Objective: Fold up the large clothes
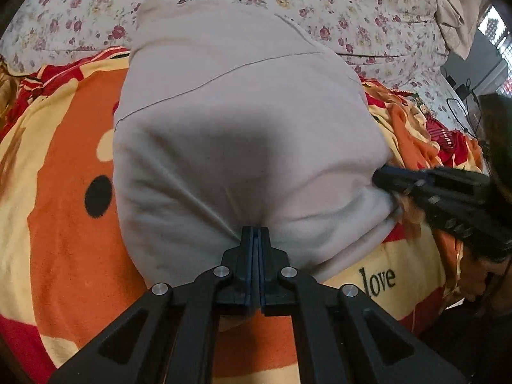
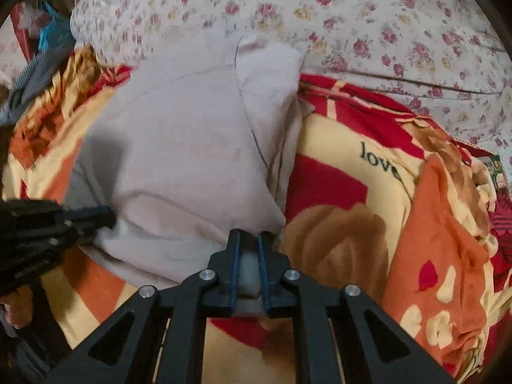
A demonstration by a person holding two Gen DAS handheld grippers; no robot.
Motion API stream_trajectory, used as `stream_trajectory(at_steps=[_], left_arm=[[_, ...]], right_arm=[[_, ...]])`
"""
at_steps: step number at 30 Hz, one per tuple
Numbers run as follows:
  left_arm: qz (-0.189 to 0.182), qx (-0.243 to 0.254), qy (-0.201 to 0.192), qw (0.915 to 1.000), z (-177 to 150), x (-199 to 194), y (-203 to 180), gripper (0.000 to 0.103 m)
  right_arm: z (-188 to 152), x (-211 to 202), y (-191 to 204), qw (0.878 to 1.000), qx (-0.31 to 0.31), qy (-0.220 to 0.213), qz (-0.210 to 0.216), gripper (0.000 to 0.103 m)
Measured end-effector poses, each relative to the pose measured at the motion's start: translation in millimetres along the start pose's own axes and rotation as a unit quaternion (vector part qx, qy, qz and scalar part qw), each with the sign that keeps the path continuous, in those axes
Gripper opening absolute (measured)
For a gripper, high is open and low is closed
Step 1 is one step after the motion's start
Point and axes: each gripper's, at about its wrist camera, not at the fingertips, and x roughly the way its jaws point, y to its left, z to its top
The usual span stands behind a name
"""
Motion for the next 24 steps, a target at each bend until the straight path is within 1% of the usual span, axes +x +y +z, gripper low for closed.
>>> stream_trajectory(at_steps=[2,3,5,6,7,8,9,10,12,13,14,15,16,18,19,20,21,22,23,24], left_arm=[[0.001,0.003,-0.001,1.0000,0,0,-1,0.000],[0.002,0.004,-0.001,1.0000,0,1,-2,0.000],[0.006,0.010,-0.003,0.9999,1,2,-3,0.000],[0.008,0.014,-0.003,0.9999,2,4,-5,0.000],[0.010,0.017,-0.004,0.9998,2,4,-6,0.000],[0.011,0.019,-0.005,0.9997,2,5,-6,0.000],[0.010,0.020,-0.006,0.9997,2,5,-6,0.000],[0.009,0.020,-0.006,0.9997,3,5,-6,0.000],[0.010,0.021,-0.010,0.9997,2,5,-7,0.000],[0.010,0.021,-0.012,0.9997,2,6,-7,0.000],[0.011,0.022,-0.016,0.9996,3,5,-7,0.000],[0.014,0.024,-0.024,0.9993,3,2,-9,0.000],[0.011,0.024,-0.033,0.9991,4,-1,-10,0.000],[-0.019,0.020,-0.063,0.9976,7,-16,-10,0.000],[-0.036,0.014,-0.085,0.9956,8,-26,-8,0.000],[-0.055,0.005,-0.116,0.9918,10,-39,-4,0.000],[-0.064,-0.005,-0.142,0.9879,13,-51,1,0.000],[-0.061,-0.016,-0.171,0.9833,18,-62,7,0.001],[-0.045,-0.029,-0.204,0.9775,24,-73,15,0.005],[-0.029,-0.045,-0.219,0.9743,33,-79,22,0.007]], right_arm=[[3,-16,1,0.999,0.011,-0.041,0.005,0.009],[7,-32,-1,0.996,0.023,-0.080,0.008,0.010],[12,-50,-1,0.990,0.041,-0.135,0.012,0.015],[14,-54,-2,0.986,0.051,-0.155,0.013,0.017],[17,-53,-1,0.984,0.058,-0.165,0.019,0.017],[20,-45,1,0.985,0.056,-0.161,0.026,0.017],[23,-34,4,0.988,0.050,-0.144,0.026,0.017],[25,-20,9,0.992,0.039,-0.118,0.015,0.017],[25,4,15,0.996,0.016,-0.082,-0.016,0.017],[23,20,12,0.998,0.016,-0.048,-0.040,0.019],[20,32,5,0.998,0.028,-0.015,-0.048,0.022],[20,33,-3,0.998,0.047,-0.010,-0.039,0.027],[21,31,-7,0.998,0.053,-0.013,-0.039,0.035],[20,24,-10,0.997,0.057,-0.020,-0.038,0.036],[21,21,-11,0.997,0.060,-0.026,-0.037,0.036],[21,17,-10,0.997,0.061,-0.034,-0.036,0.036],[22,9,-8,0.996,0.063,-0.054,-0.034,0.033],[26,-6,-5,0.993,0.066,-0.095,-0.030,0.031],[29,-18,-1,0.989,0.067,-0.130,-0.029,0.031],[32,-28,4,0.984,0.067,-0.161,-0.030,0.031]])
